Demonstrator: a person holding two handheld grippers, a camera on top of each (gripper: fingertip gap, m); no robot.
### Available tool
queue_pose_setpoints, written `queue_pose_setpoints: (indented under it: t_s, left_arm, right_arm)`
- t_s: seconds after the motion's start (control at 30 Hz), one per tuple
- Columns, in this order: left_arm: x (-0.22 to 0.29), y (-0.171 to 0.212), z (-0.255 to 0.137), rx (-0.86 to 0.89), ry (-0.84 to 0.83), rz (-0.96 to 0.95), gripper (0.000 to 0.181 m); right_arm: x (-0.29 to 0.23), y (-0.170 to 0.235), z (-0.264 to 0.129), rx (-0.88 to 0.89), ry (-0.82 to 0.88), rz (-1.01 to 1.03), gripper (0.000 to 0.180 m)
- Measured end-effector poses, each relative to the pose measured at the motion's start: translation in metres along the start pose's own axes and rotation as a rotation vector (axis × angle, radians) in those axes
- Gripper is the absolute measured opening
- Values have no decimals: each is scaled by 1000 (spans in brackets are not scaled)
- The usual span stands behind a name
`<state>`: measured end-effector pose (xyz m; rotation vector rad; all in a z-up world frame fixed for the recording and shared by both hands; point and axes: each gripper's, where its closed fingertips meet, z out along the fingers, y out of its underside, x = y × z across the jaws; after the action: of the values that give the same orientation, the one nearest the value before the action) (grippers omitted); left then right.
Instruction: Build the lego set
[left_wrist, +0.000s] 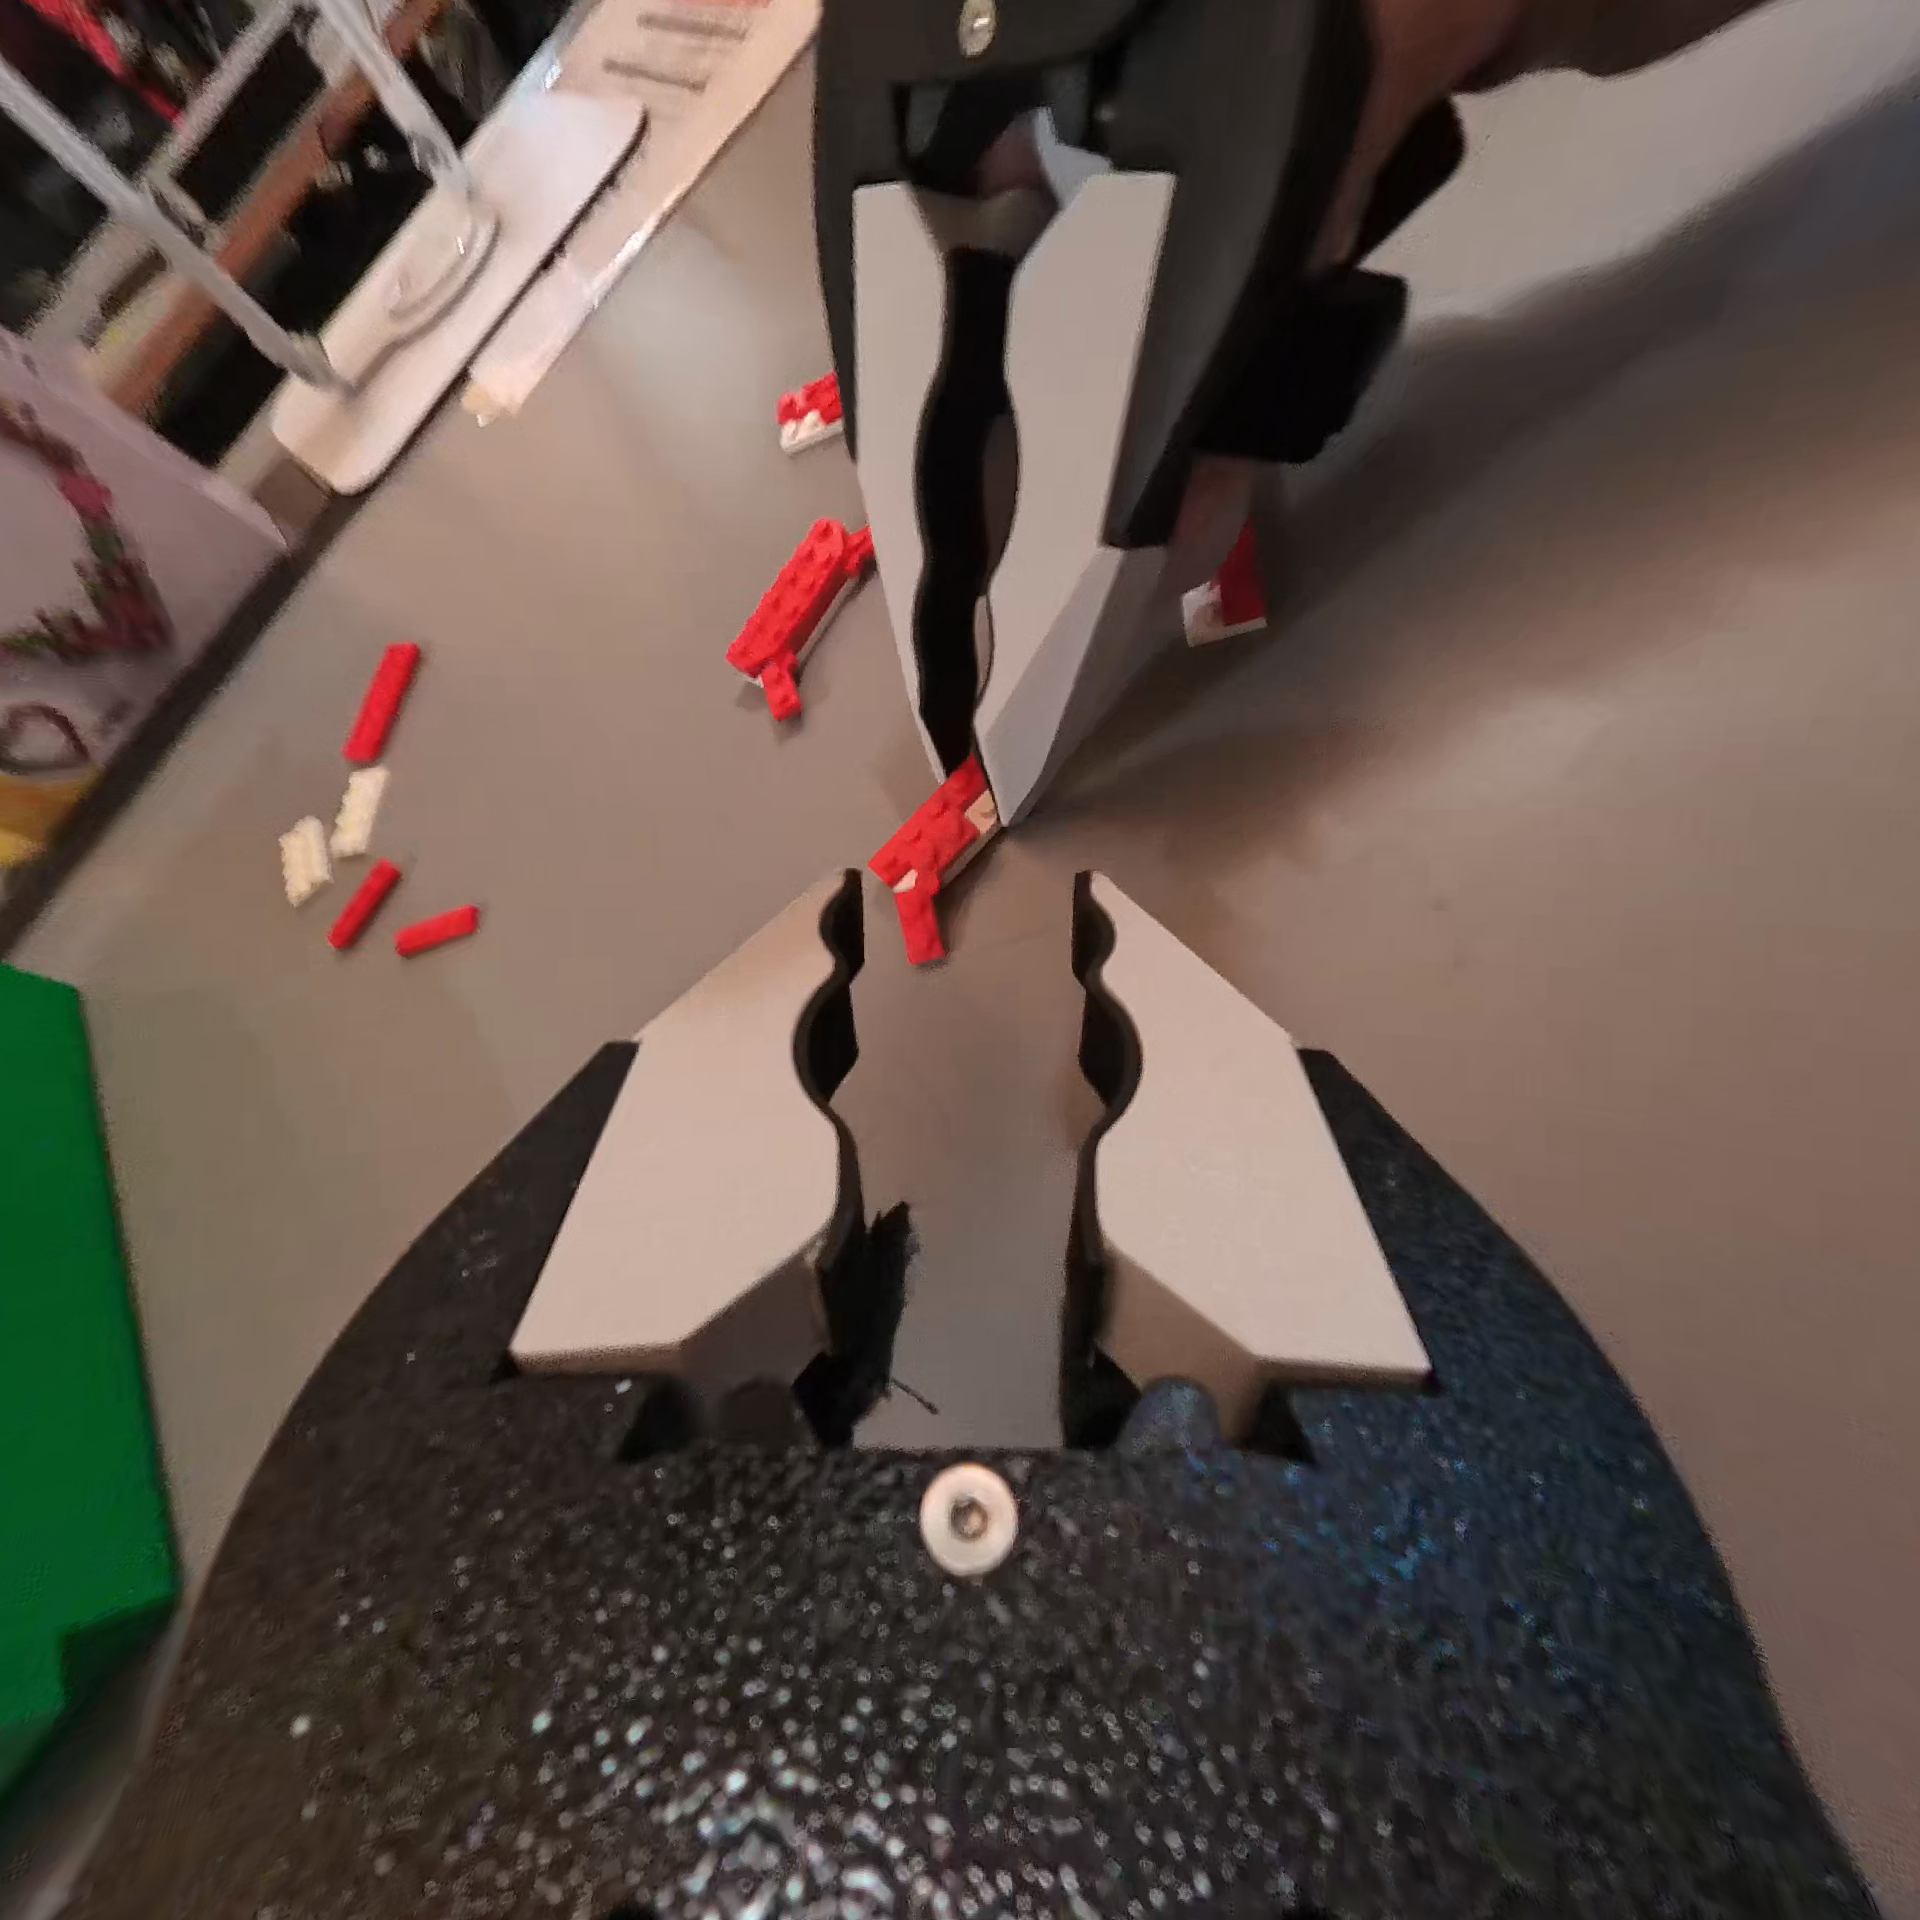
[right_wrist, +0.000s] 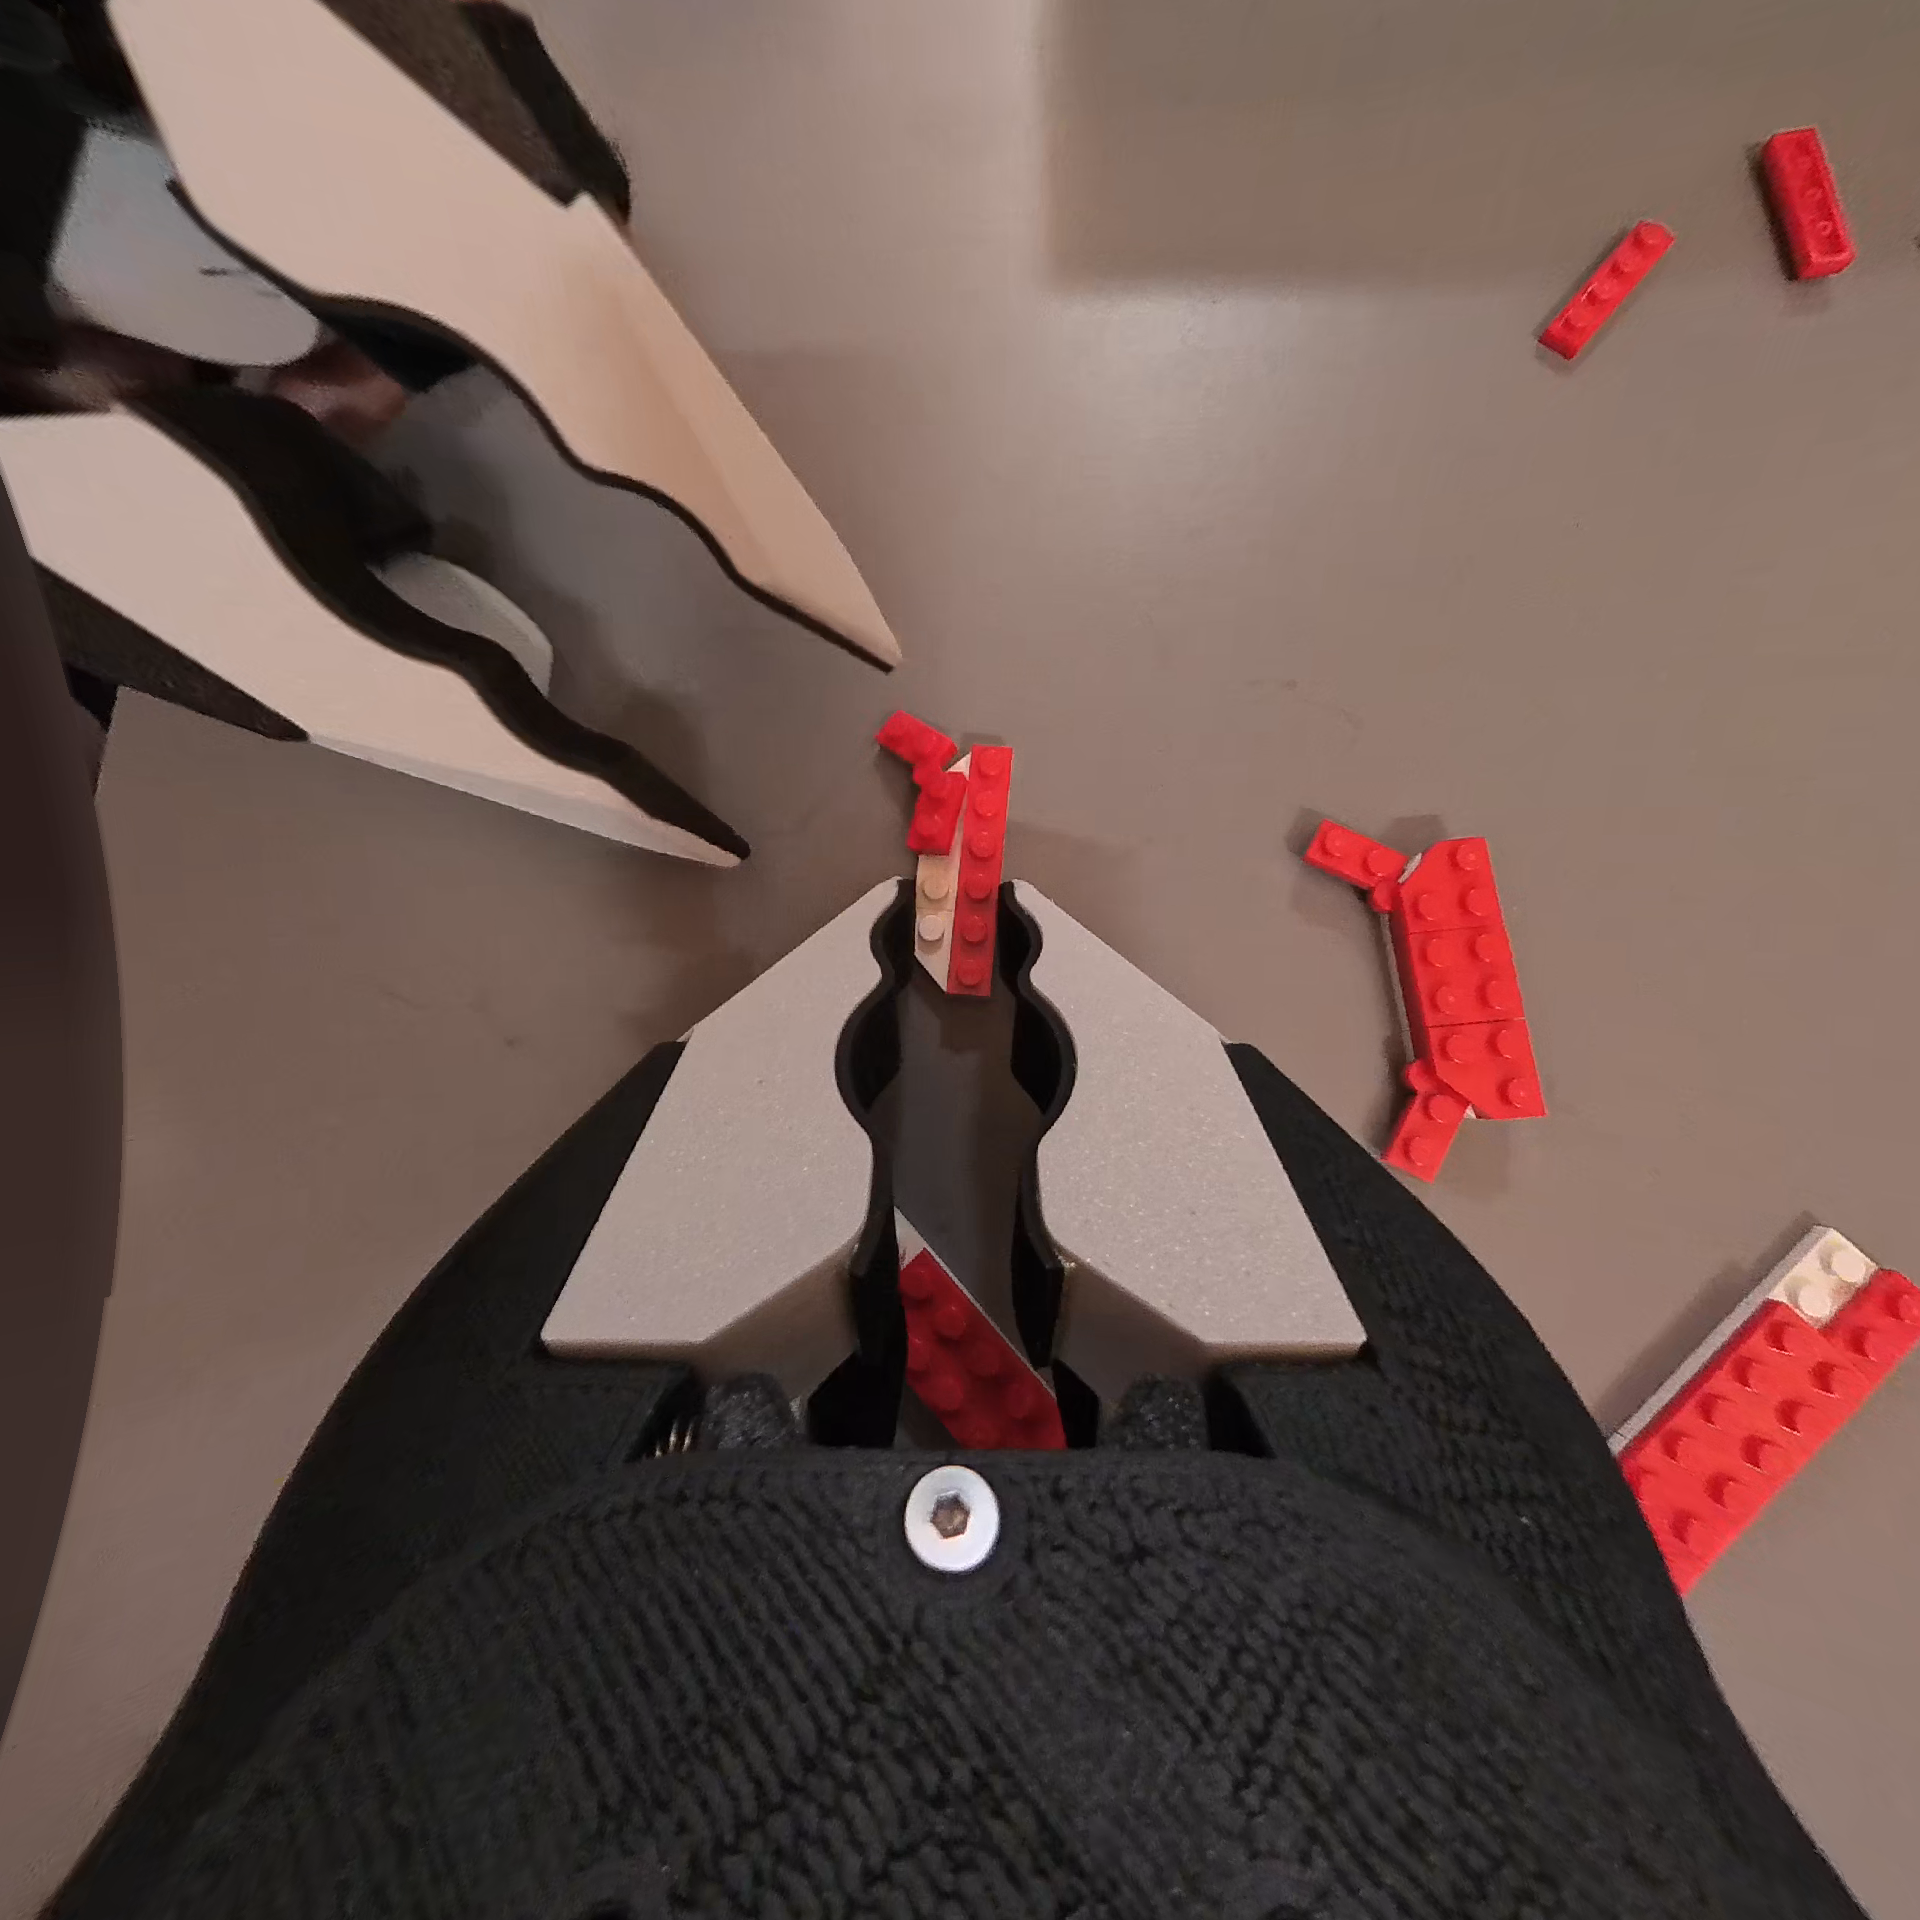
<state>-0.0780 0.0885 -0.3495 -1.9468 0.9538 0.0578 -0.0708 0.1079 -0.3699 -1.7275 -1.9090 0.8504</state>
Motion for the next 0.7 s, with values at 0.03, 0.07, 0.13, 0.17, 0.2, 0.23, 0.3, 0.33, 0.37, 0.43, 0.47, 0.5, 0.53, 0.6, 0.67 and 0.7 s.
queue_pose_setpoints:
  t_s: [0.03, 0.07, 0.13, 0.17, 0.2, 0.23, 0.3, 0.33, 0.37, 0.43, 0.47, 0.5, 0.53, 0.6, 0.67, 0.7]
  left_arm:
    - [1, -1, 0, 7, -6, 50, 38]
    - [2, -1, 1, 8, -18, 100, 37]
    - [4, -1, 3, -3, -33, 200, 32]
    - [5, 0, 4, -20, -41, 240, 32]
    - [4, 2, 6, -39, -46, 269, 31]
    - [3, 4, 8, -53, -48, 284, 31]
    - [3, 4, 10, -59, -40, 283, 28]
    - [3, 4, 11, -57, -36, 281, 28]
    - [3, 5, 12, -59, -32, 282, 25]
    - [2, 6, 14, -66, -31, 301, 19]
    - [2, 6, 15, -73, -32, 316, 15]
    - [2, 7, 17, -80, -31, 330, 13]
    - [2, 7, 18, -87, -35, 343, 11]
    - [2, 7, 19, -94, -40, 364, 10]
    - [2, 6, 20, -95, -38, 369, 9]
    - [2, 6, 21, -95, -36, 370, 9]
  right_arm:
    - [0, 0, 0, 2, -2, 4, 13]
    - [0, 0, 0, 2, -2, 5, 13]
    - [0, 0, 0, 2, -1, 4, 13]
    - [0, 0, 0, 2, 0, 4, 13]
    - [0, 0, 0, 1, 0, 3, 13]
    - [0, 0, 0, 1, 0, 4, 13]
    - [0, 0, 0, 2, -1, 6, 13]
    - [0, 0, 0, 3, -1, 7, 13]
    - [0, 0, 0, 4, -2, 8, 13]
    - [0, 0, 0, 4, -3, 12, 13]
    - [0, 0, 0, 5, -4, 13, 13]
    - [0, -1, 0, 5, -4, 15, 13]
    - [0, -1, 0, 6, -5, 18, 13]
    - [0, -1, 0, 9, -8, 23, 13]
    - [0, -1, 0, 11, -11, 29, 13]
    - [0, -1, 0, 12, -13, 33, 13]
